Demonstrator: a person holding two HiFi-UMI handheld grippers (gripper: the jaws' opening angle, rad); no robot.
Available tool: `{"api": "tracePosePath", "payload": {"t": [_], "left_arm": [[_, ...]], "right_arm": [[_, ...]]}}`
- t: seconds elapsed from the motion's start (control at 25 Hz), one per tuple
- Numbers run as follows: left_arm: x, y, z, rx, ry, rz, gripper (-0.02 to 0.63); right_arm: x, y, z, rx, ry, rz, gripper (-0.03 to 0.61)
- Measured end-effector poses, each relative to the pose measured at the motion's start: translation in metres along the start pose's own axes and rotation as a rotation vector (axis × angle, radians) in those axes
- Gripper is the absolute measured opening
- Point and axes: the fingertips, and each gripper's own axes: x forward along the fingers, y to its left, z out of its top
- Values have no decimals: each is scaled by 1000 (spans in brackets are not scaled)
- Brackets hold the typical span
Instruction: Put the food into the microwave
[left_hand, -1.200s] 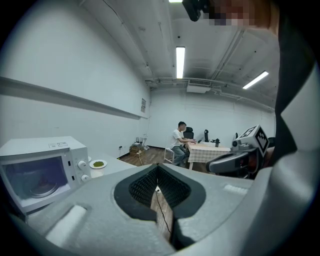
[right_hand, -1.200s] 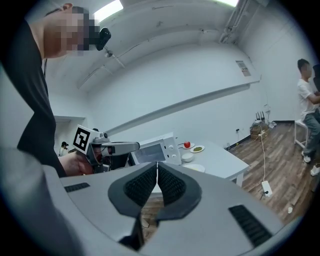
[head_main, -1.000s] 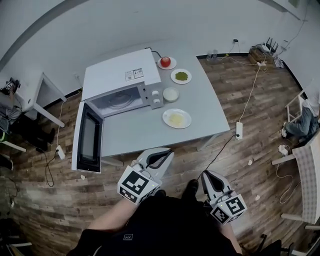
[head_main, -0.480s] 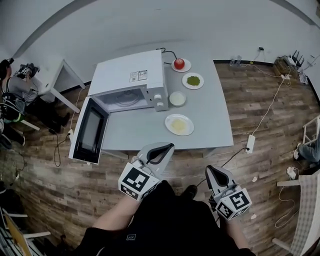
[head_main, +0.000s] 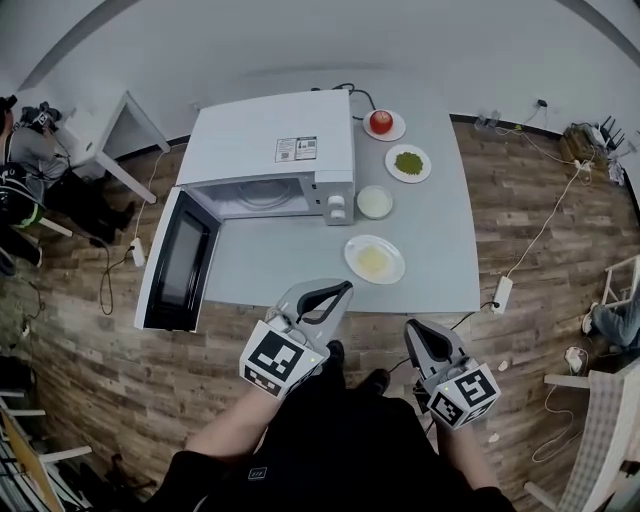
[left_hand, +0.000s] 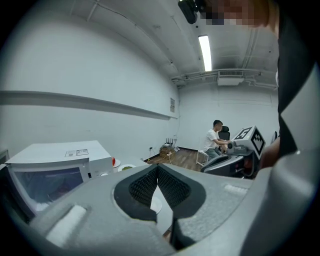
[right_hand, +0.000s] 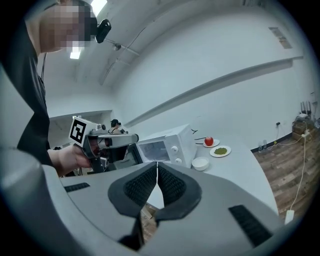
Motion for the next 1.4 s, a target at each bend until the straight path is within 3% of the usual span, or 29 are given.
{"api": "tracePosePath", "payload": {"t": [0.48, 0.84, 1.24, 1.4], "left_arm": [[21, 64, -42, 24, 83, -61, 8], [59, 74, -68, 21, 82, -95, 8], [85, 67, -128, -31, 121, -107, 8], [98, 69, -153, 8, 145, -99, 8]], "right_arm": [[70, -18, -14, -8, 30, -48, 17], [77, -41, -54, -61, 151, -99, 17], [112, -62, -83, -112, 164, -96, 17], [126, -70, -104, -175, 188, -114, 17]]}}
